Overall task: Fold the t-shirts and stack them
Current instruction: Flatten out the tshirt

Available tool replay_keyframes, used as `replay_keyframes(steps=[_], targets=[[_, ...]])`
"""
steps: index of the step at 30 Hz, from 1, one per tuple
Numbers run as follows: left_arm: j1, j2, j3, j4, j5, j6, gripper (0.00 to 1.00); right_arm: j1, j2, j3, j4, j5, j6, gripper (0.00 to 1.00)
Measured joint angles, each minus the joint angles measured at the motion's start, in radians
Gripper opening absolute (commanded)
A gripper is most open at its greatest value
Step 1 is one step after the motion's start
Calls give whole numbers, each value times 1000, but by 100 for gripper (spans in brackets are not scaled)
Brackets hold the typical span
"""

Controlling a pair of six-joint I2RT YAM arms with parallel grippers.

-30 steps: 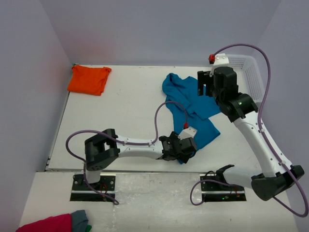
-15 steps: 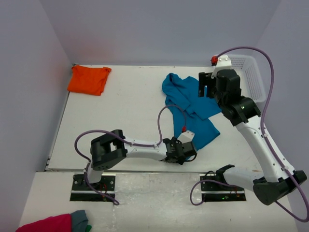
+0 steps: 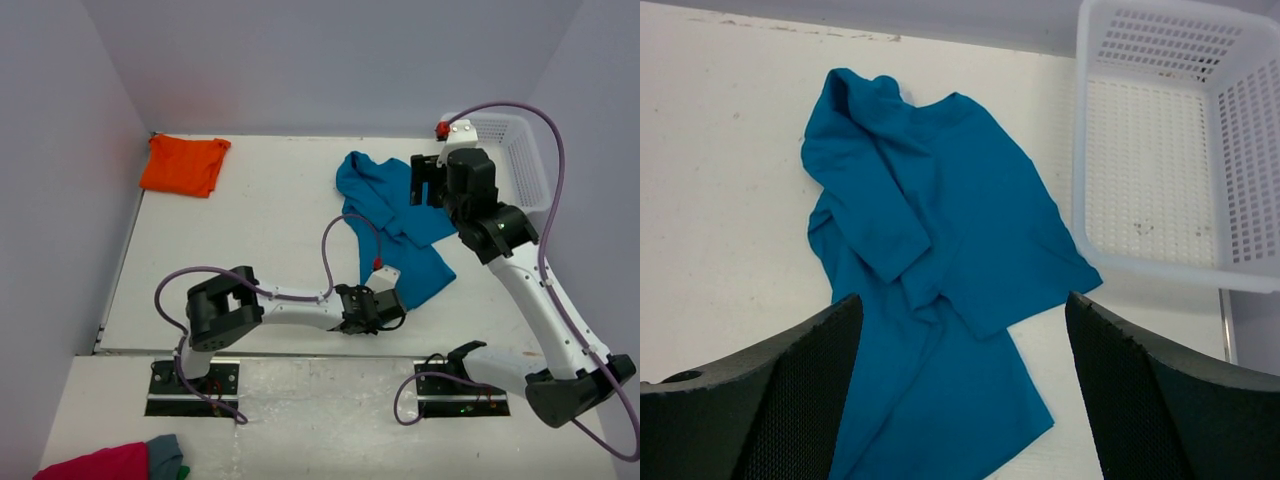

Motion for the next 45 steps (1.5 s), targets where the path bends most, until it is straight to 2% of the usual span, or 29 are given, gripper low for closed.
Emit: replay_keyframes(steps=[4,9,16,19,25,27,28,29,32,34,39,45], targets=[[35,-83,-101,-28,-18,-37,0,0,26,3,-1,0,6,83],[113,-252,-240,-181,-62,-94,0,0,124,32,-16,-9,21,83],[358,-607,-336,-320,-142,-124,0,0,310,63,-66,-43,33,82],[486,-647,-341,-332,-158,-94,0,0,363,74,-92,-74,39,82],[694,-601,-340,-319,-160,17,1,0,387,92,-114,-149,45,82],[742,-565,-336,-308,-156,50,6,0,387,92,-127,-159,53,82],[763,-546,-333,-301,-149,68,14,0,388,92,-139,-167,60,81],[783,-528,-330,-290,-140,84,17,0,388,87,-146,-175,69,81],[817,-483,-315,-269,-122,124,58,0,372,28,-142,-201,112,78],[820,-461,-303,-249,-110,146,70,0,352,-41,-141,-231,175,76],[819,-458,-292,-222,-104,165,73,11,283,-233,-105,-302,363,73],[820,-524,-291,-223,-120,183,73,60,191,-425,-31,-297,569,72]])
